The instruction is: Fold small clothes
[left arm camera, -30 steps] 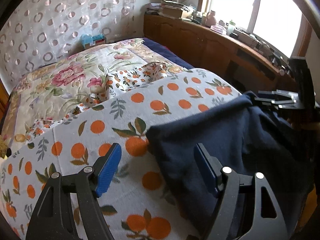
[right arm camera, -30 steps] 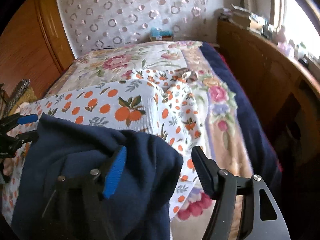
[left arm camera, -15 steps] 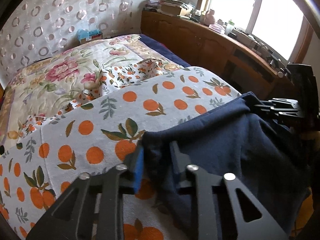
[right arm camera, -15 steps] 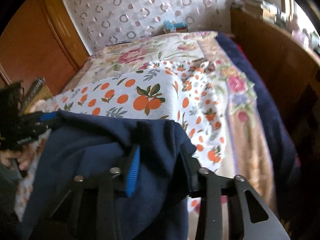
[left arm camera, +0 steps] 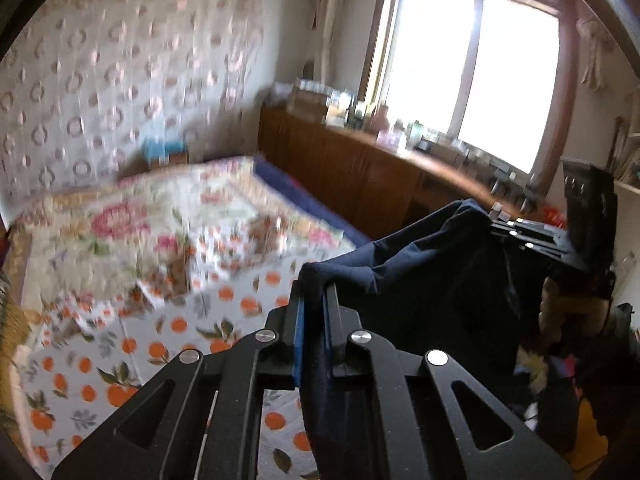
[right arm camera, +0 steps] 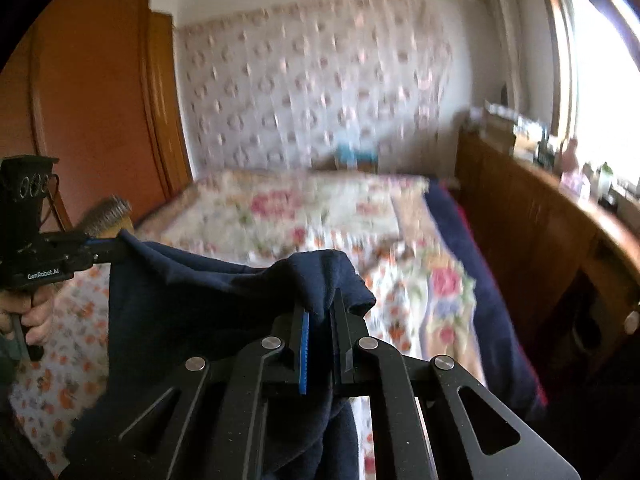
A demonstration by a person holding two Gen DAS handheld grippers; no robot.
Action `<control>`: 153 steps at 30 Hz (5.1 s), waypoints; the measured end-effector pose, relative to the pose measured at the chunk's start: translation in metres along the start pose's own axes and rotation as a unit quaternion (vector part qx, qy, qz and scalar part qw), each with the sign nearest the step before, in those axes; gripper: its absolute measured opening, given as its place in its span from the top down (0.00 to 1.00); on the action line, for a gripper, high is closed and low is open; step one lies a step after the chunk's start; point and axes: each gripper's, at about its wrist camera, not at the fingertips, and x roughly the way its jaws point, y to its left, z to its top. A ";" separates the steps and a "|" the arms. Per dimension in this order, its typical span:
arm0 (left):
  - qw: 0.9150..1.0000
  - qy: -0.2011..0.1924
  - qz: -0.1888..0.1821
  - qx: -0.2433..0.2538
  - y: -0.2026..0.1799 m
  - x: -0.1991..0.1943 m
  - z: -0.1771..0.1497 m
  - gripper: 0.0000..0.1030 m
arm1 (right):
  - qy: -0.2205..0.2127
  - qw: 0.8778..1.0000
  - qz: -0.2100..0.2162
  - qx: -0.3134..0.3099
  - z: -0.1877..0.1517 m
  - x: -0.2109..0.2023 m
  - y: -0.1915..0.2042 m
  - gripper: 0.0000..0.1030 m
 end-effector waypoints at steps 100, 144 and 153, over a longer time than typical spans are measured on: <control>0.991 0.099 0.052 -0.073 0.025 -0.135 -0.211 0.86 | 0.138 0.978 0.157 -0.002 -0.103 -0.048 0.033 0.86; 0.988 0.075 0.105 -0.084 0.142 -0.026 -0.089 0.32 | 0.134 0.987 0.088 -0.017 0.021 0.108 -0.001 0.51; 0.980 0.114 0.123 -0.108 0.163 0.003 -0.100 0.32 | 0.172 0.982 0.083 -0.004 0.024 0.143 0.000 0.35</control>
